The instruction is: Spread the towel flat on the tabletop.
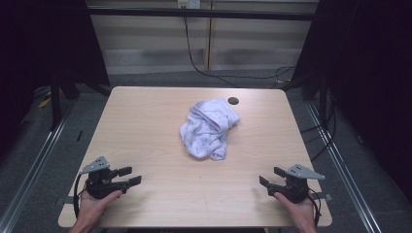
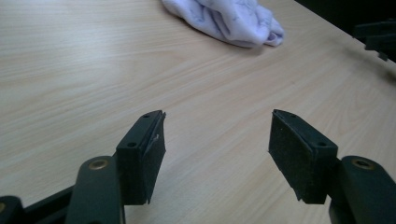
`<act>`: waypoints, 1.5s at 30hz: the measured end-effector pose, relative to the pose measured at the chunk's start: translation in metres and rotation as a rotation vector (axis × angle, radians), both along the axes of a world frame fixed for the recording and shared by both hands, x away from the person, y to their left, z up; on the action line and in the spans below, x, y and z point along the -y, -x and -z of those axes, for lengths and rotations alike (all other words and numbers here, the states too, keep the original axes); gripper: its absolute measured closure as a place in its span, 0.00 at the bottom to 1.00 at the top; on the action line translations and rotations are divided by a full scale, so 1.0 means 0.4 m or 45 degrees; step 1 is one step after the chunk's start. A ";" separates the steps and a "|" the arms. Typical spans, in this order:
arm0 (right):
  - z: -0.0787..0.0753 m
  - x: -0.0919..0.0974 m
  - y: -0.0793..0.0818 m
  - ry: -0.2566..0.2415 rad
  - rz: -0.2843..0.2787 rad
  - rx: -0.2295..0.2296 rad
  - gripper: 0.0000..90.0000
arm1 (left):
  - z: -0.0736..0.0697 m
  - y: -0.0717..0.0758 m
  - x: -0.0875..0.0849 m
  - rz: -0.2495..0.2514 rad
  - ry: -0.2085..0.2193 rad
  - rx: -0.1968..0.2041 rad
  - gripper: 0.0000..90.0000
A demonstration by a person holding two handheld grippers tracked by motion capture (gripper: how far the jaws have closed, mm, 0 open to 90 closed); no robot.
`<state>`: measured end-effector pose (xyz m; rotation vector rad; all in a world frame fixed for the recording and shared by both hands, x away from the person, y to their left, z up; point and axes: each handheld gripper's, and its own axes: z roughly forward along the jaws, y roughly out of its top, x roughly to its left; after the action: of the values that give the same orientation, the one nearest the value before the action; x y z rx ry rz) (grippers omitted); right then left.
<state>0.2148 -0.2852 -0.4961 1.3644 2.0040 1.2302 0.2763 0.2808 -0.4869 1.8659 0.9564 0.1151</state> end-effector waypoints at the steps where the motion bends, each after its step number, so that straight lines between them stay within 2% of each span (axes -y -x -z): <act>1: 0.000 0.000 0.000 -0.011 0.003 -0.008 0.31 | 0.001 -0.003 -0.001 -0.010 0.003 -0.001 0.39; 3: -0.002 0.002 -0.001 -0.030 0.002 -0.014 0.31 | 0.006 -0.008 0.001 -0.015 -0.007 -0.015 0.39; 5: -0.002 0.004 -0.004 -0.014 0.001 -0.023 0.31 | 0.009 -0.012 0.006 0.009 -0.024 -0.016 0.39; 7: -0.003 0.006 -0.004 -0.041 -0.013 -0.057 0.31 | 0.011 -0.014 0.011 0.014 -0.028 -0.023 0.39; 9: -0.007 0.005 -0.005 -0.074 -0.042 -0.069 0.35 | 0.008 -0.012 0.009 0.015 -0.021 -0.024 0.39; 12: -0.014 -0.012 -0.015 -0.064 -0.083 -0.077 0.36 | 0.005 -0.003 0.004 0.002 -0.011 -0.008 0.39; 14: -0.024 -0.027 -0.027 -0.063 -0.153 -0.091 0.39 | 0.006 0.000 0.001 0.007 -0.022 -0.008 0.39; 15: -0.032 -0.037 -0.034 -0.054 -0.156 -0.081 0.39 | 0.004 0.003 -0.002 0.003 -0.024 0.000 0.39; 17: -0.045 -0.054 -0.060 -0.084 -0.197 -0.092 0.41 | 0.002 0.005 -0.003 0.003 -0.011 0.006 0.39; 19: -0.051 -0.072 -0.086 -0.072 -0.227 -0.110 0.41 | 0.002 0.006 -0.003 0.007 -0.014 0.008 0.39; 21: -0.057 -0.090 -0.119 -0.093 -0.258 -0.118 0.41 | 0.003 0.004 -0.004 0.008 -0.013 0.006 0.39; 23: -0.063 -0.111 -0.153 -0.089 -0.280 -0.095 0.41 | 0.005 0.000 -0.002 0.004 -0.020 0.001 0.39; 25: -0.065 -0.132 -0.187 -0.119 -0.309 -0.094 0.40 | 0.005 -0.002 -0.002 0.005 -0.015 0.002 0.39; 30: -0.053 -0.169 -0.237 -0.157 -0.354 -0.090 0.39 | 0.006 -0.001 0.005 0.030 -0.036 0.007 0.39; 33: -0.049 -0.178 -0.276 -0.136 -0.371 -0.122 0.39 | 0.008 -0.003 0.006 0.035 -0.043 0.008 0.39; 35: -0.054 -0.180 -0.291 -0.121 -0.364 -0.116 0.39 | 0.008 -0.003 0.006 0.031 -0.051 0.014 0.39; 36: -0.058 -0.181 -0.303 -0.135 -0.376 -0.125 0.38 | 0.009 -0.003 0.005 0.034 -0.057 0.018 0.39; 38: -0.067 -0.189 -0.324 -0.108 -0.370 -0.119 0.37 | 0.010 -0.005 0.005 0.030 -0.051 0.011 0.39; 40: -0.075 -0.201 -0.346 -0.096 -0.390 -0.145 0.35 | 0.011 -0.007 0.005 0.027 -0.055 0.009 0.38; 41: -0.085 -0.214 -0.358 -0.046 -0.400 -0.153 0.35 | 0.011 -0.008 0.005 0.028 -0.056 0.010 0.38; 42: -0.089 -0.220 -0.364 -0.022 -0.402 -0.144 0.35 | 0.011 -0.009 0.004 0.024 -0.054 0.013 0.38; 45: -0.090 -0.238 -0.398 0.002 -0.402 -0.152 0.35 | 0.010 -0.016 0.004 0.005 -0.046 0.030 0.37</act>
<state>0.3740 -0.1902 -0.4600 1.1753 2.3732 1.3027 0.2826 0.2791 -0.4909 1.8956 0.9404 0.1524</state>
